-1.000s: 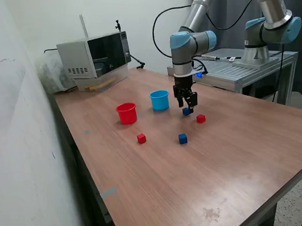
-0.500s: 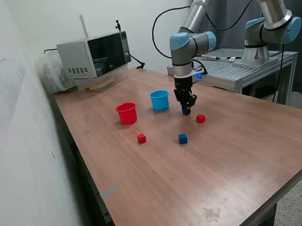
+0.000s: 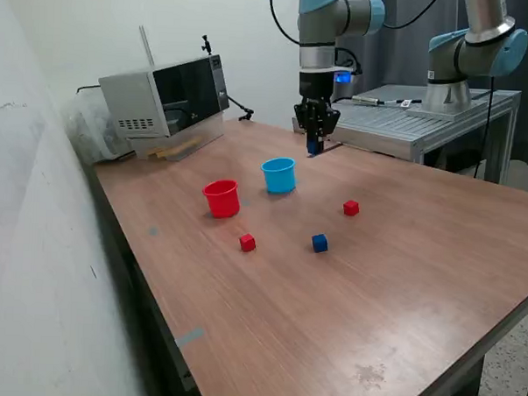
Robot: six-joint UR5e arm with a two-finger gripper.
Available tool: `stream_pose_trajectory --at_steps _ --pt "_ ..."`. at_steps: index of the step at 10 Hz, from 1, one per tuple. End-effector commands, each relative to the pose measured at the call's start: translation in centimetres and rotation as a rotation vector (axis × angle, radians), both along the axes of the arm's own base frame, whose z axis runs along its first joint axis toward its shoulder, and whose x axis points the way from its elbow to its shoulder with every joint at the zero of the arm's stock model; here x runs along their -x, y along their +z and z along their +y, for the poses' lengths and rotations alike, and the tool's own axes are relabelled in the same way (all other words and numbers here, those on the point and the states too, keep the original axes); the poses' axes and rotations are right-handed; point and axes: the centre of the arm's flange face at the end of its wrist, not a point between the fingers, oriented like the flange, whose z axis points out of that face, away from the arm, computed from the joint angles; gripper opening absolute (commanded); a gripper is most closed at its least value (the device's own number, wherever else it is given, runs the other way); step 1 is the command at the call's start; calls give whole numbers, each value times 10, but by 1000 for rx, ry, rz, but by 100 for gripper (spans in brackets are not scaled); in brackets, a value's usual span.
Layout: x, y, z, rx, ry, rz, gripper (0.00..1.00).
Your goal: Place red objects in the red bin, and blue objects in the blue bin.
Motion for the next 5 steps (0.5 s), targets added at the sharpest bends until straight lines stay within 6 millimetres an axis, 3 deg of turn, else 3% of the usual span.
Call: stream_pose_trajectory --at_steps 1,2,4,5 --pt "4 19 23 -3 -36 17 0" --pt "11 15 59 -1 -93 14 0" --pt "22 -12 106 2 -164 -23 0" --pt "25 -23 119 5 -183 -38 0"
